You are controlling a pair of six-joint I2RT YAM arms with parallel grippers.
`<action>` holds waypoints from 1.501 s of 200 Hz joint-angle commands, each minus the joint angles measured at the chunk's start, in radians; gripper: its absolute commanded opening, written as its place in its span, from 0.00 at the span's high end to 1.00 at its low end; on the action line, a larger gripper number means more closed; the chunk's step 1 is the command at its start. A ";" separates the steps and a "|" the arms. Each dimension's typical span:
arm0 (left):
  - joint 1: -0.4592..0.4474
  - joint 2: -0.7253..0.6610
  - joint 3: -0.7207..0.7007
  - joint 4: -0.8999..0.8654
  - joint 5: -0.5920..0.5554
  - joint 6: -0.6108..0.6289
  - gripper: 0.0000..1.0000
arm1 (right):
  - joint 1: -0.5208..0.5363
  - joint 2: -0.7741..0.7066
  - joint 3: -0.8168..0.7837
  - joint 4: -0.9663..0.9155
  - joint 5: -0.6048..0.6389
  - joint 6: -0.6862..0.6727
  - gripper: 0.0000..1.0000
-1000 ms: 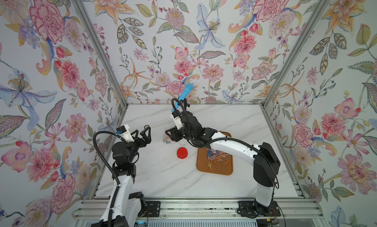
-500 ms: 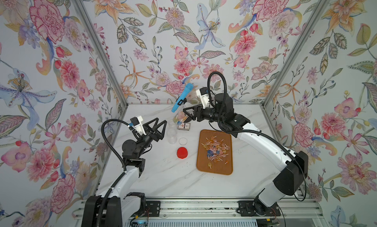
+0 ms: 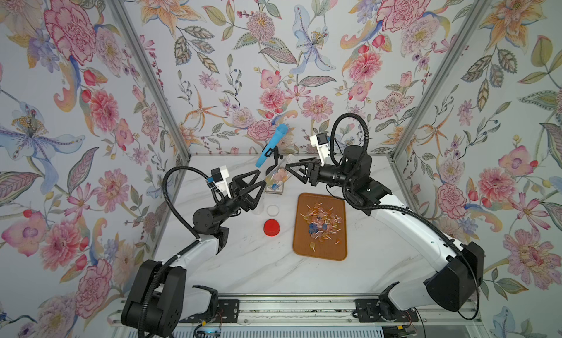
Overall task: Pour the candies out of the jar
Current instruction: Pick up the jar from the center of the board.
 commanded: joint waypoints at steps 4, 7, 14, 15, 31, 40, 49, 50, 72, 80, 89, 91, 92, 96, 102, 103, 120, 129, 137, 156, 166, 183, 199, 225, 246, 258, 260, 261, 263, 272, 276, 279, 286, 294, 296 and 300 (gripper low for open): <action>-0.037 0.018 0.052 0.052 0.068 0.069 0.18 | 0.008 -0.040 -0.028 0.129 -0.068 0.042 0.57; -0.040 0.019 0.057 0.040 0.073 0.078 0.17 | 0.008 -0.040 -0.028 0.130 -0.072 0.044 0.57; -0.050 0.023 0.072 0.010 0.085 0.101 0.18 | 0.007 -0.040 -0.027 0.131 -0.080 0.046 0.57; -0.051 0.023 0.074 0.006 0.087 0.104 0.18 | 0.007 -0.040 -0.027 0.132 -0.082 0.047 0.57; -0.070 0.029 0.097 -0.043 0.111 0.143 0.18 | 0.007 -0.039 -0.022 0.136 -0.091 0.051 0.58; -0.077 0.030 0.104 -0.066 0.113 0.160 0.18 | 0.007 -0.036 -0.020 0.139 -0.094 0.050 0.58; -0.082 0.031 0.106 -0.087 0.113 0.177 0.18 | 0.005 -0.036 -0.020 0.144 -0.097 0.055 0.58; -0.082 0.031 0.106 -0.089 0.113 0.179 0.17 | 0.005 -0.037 -0.020 0.145 -0.097 0.056 0.58; -0.091 0.033 0.111 -0.135 0.116 0.214 0.17 | -0.001 -0.036 -0.023 0.174 -0.114 0.079 0.58; -0.093 0.034 0.114 -0.142 0.117 0.219 0.17 | -0.001 -0.034 -0.026 0.187 -0.119 0.088 0.58; -0.093 0.035 0.119 -0.143 0.119 0.221 0.17 | -0.001 -0.032 -0.030 0.199 -0.122 0.096 0.59; -0.093 0.036 0.120 -0.144 0.120 0.222 0.18 | -0.001 -0.031 -0.032 0.203 -0.122 0.099 0.59; -0.093 0.036 0.121 -0.145 0.121 0.221 0.17 | -0.001 -0.032 -0.034 0.204 -0.122 0.100 0.59; -0.093 0.037 0.125 -0.147 0.121 0.223 0.18 | -0.001 -0.030 -0.040 0.214 -0.122 0.106 0.59; -0.093 0.039 0.131 -0.150 0.122 0.226 0.19 | 0.000 -0.027 -0.049 0.233 -0.124 0.117 0.59; -0.094 0.039 0.131 -0.151 0.121 0.226 0.19 | 0.000 -0.028 -0.050 0.236 -0.124 0.119 0.59; -0.093 0.035 0.143 -0.180 0.127 0.242 0.21 | 0.000 -0.019 -0.068 0.253 -0.133 0.135 0.59; -0.093 0.029 0.144 -0.193 0.130 0.250 0.22 | -0.001 -0.017 -0.075 0.247 -0.130 0.132 0.59; -0.094 0.021 0.145 -0.205 0.130 0.259 0.23 | -0.002 -0.017 -0.080 0.248 -0.127 0.130 0.60; -0.093 0.001 0.141 -0.232 0.127 0.278 0.21 | -0.004 -0.017 -0.088 0.251 -0.115 0.132 0.59; -0.094 -0.005 0.140 -0.249 0.126 0.287 0.21 | -0.004 -0.011 -0.086 0.262 -0.117 0.140 0.59; -0.093 -0.008 0.143 -0.280 0.129 0.305 0.21 | -0.004 -0.002 -0.082 0.301 -0.125 0.165 0.60; -0.094 -0.001 0.144 -0.280 0.129 0.308 0.23 | -0.004 0.008 -0.070 0.305 -0.131 0.169 0.60; -0.093 0.011 0.159 -0.276 0.136 0.307 0.33 | -0.004 0.019 -0.061 0.302 -0.134 0.170 0.60; -0.093 0.014 0.170 -0.274 0.140 0.309 0.40 | -0.006 0.027 -0.056 0.290 -0.130 0.160 0.60; -0.093 0.013 0.172 -0.273 0.142 0.309 0.41 | -0.010 0.032 -0.054 0.285 -0.128 0.159 0.60; -0.094 0.012 0.173 -0.274 0.142 0.308 0.41 | -0.010 0.033 -0.053 0.285 -0.128 0.158 0.60; -0.094 0.011 0.173 -0.273 0.142 0.308 0.41 | -0.010 0.033 -0.053 0.285 -0.128 0.159 0.60; -0.093 0.010 0.173 -0.272 0.143 0.308 0.41 | -0.010 0.034 -0.053 0.285 -0.128 0.159 0.60; -0.093 0.006 0.172 -0.274 0.142 0.309 0.42 | -0.011 0.040 -0.053 0.286 -0.130 0.162 0.60; -0.093 0.004 0.172 -0.275 0.142 0.311 0.44 | -0.012 0.041 -0.050 0.287 -0.132 0.164 0.60; -0.093 0.004 0.172 -0.277 0.143 0.312 0.45 | -0.012 0.043 -0.049 0.288 -0.134 0.165 0.60; -0.094 0.002 0.173 -0.284 0.142 0.316 0.48 | -0.011 0.045 -0.045 0.292 -0.137 0.167 0.61; -0.093 0.003 0.176 -0.295 0.144 0.323 0.52 | -0.012 0.047 -0.042 0.292 -0.137 0.169 0.61; -0.093 0.003 0.177 -0.297 0.144 0.324 0.53 | -0.012 0.046 -0.041 0.291 -0.137 0.168 0.61; -0.093 0.004 0.177 -0.301 0.145 0.327 0.55 | -0.012 0.046 -0.040 0.293 -0.137 0.168 0.61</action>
